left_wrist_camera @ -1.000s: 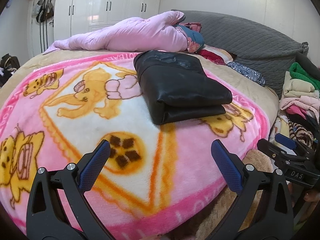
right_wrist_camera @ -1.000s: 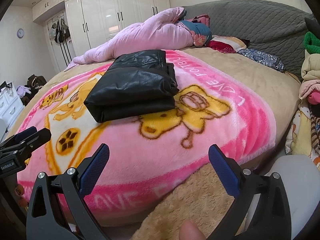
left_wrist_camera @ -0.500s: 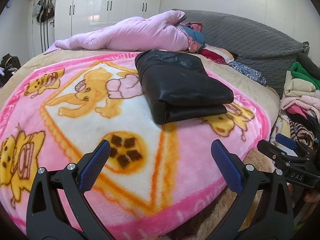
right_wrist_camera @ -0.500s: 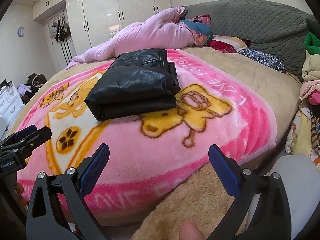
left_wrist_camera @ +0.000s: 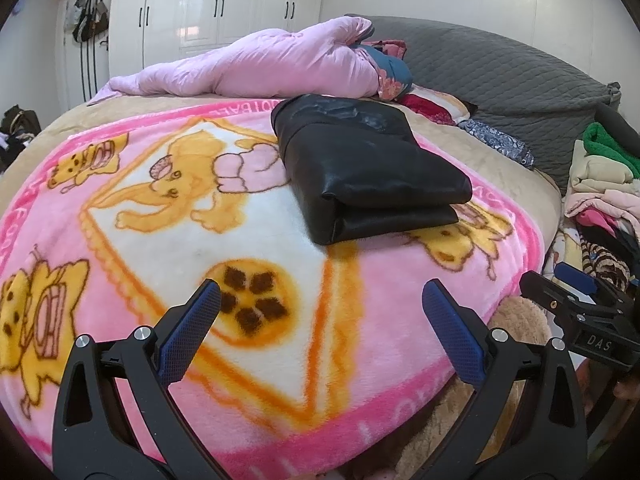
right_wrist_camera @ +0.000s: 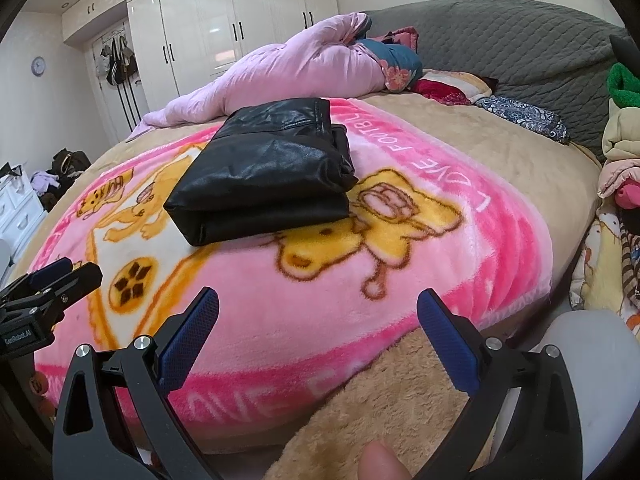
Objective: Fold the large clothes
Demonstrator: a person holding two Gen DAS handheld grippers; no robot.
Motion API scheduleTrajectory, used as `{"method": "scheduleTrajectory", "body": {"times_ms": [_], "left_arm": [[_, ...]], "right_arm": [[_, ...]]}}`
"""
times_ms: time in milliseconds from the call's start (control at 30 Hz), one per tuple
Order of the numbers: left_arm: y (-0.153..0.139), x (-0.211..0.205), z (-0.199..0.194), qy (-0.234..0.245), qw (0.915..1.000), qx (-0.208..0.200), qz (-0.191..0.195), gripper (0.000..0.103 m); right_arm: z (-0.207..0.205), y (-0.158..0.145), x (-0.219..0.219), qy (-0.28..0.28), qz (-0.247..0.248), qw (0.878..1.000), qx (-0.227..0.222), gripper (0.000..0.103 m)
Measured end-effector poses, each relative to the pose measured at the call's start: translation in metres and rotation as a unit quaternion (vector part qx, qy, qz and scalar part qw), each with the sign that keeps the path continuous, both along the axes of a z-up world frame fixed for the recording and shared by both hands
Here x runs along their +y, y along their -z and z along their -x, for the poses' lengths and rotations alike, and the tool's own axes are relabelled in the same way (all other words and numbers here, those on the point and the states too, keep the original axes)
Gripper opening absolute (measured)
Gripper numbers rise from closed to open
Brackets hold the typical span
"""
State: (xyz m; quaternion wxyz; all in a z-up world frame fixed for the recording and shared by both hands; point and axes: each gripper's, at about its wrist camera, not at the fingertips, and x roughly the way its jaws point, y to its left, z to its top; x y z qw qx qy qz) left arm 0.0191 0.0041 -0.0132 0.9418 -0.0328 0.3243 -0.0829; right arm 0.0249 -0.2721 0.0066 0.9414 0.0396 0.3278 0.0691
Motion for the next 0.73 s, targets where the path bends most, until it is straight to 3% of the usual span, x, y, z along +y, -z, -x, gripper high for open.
{"method": "scheduleTrajectory", "body": {"times_ms": [267,367,467,567,633,733], "left_arm": [[0.003,0.004,-0.004,-0.014,0.9998,0.009,-0.004,0.095],[0.003,0.017,-0.007,-0.022,0.9996,0.013,0.010,0.095],[0.000,0.048,-0.019,-0.060,0.9979,0.018,0.020,0.095],[-0.002,0.115,-0.040,-0.128,0.9893,0.037,0.059,0.095],[0.001,0.164,-0.052,-0.182,0.9790,0.052,0.077,0.095],[0.010,0.264,-0.061,-0.307,0.9480,0.067,0.054,0.095]], "right_arm": [[0.000,0.010,-0.012,0.021,-0.008,1.000,0.016,0.099],[0.002,0.021,-0.039,0.071,-0.026,0.997,0.032,0.099],[0.012,0.032,-0.084,0.157,-0.022,0.987,0.035,0.099],[0.026,0.048,-0.146,0.276,-0.008,0.960,0.051,0.099],[0.041,0.061,-0.195,0.380,0.015,0.922,0.067,0.099],[0.059,0.086,-0.265,0.489,0.015,0.865,0.110,0.099]]}}
